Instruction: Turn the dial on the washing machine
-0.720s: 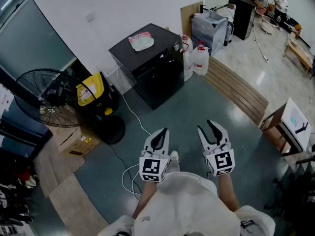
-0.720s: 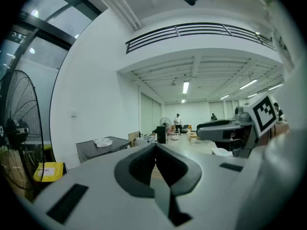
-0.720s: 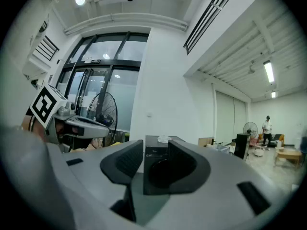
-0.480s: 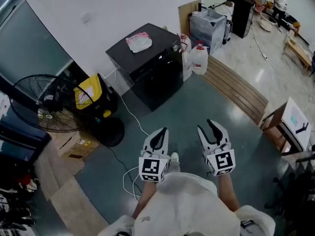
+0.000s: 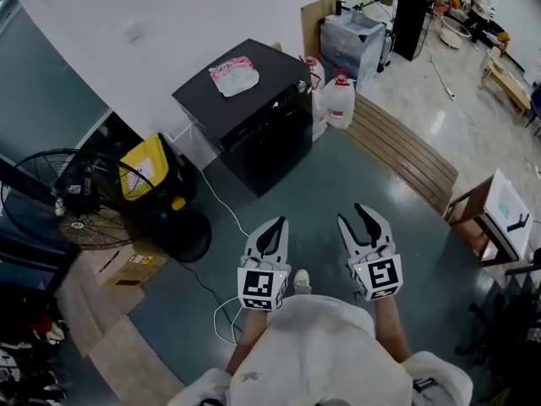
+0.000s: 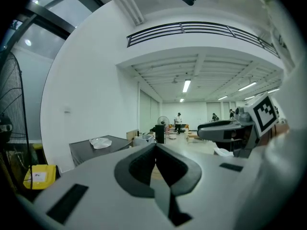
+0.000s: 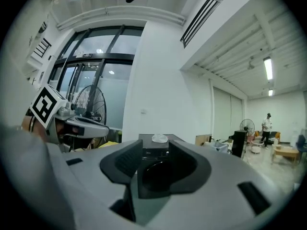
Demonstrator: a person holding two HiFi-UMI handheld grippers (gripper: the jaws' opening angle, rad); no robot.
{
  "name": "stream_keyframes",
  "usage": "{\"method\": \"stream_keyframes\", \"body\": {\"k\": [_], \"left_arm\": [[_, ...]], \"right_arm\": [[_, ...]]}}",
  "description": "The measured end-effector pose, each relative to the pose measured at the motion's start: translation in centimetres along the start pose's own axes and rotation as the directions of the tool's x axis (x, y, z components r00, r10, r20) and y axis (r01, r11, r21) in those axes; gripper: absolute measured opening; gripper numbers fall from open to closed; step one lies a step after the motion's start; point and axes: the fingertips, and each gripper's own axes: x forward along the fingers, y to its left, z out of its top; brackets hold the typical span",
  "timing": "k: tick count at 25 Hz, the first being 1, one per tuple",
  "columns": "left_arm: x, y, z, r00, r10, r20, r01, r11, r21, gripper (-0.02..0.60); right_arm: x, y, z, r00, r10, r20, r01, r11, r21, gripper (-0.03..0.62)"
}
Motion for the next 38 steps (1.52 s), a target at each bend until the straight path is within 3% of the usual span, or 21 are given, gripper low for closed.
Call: {"method": "stream_keyframes", "body": {"k": [10, 20, 30, 38], "left_arm": [[4.1, 6.5, 1.0, 0.999, -0.026, 0.033, 0.027, 1.000, -0.005, 0.014], [8.6, 8.1, 0.7, 0.998, -0.062, 0.015, 0.062, 0.998, -0.018, 0.014], [15.2, 10.2, 1.6, 0.999, -0.034, 0.002, 0.034, 0.999, -0.016, 0.014], [22.9, 10.7, 2.8, 1.000, 0.005, -0.019, -0.005, 1.000, -0.016, 0.014]], "right_arm": [[6.9, 0.4, 0.2, 0.999, -0.033, -0.024, 0.033, 0.999, -0.009, 0.169], [10.4, -2.1, -0.7, 0.997, -0.067, -0.046, 0.067, 0.998, -0.003, 0.163], [16.3, -6.4, -0.8, 0.999, -0.027, -0.046, 0.028, 0.999, 0.018, 0.161], [21.6, -13.1, -1.2, 0.999, 0.006, -0.053, -0.006, 1.000, 0.004, 0.160]]}}
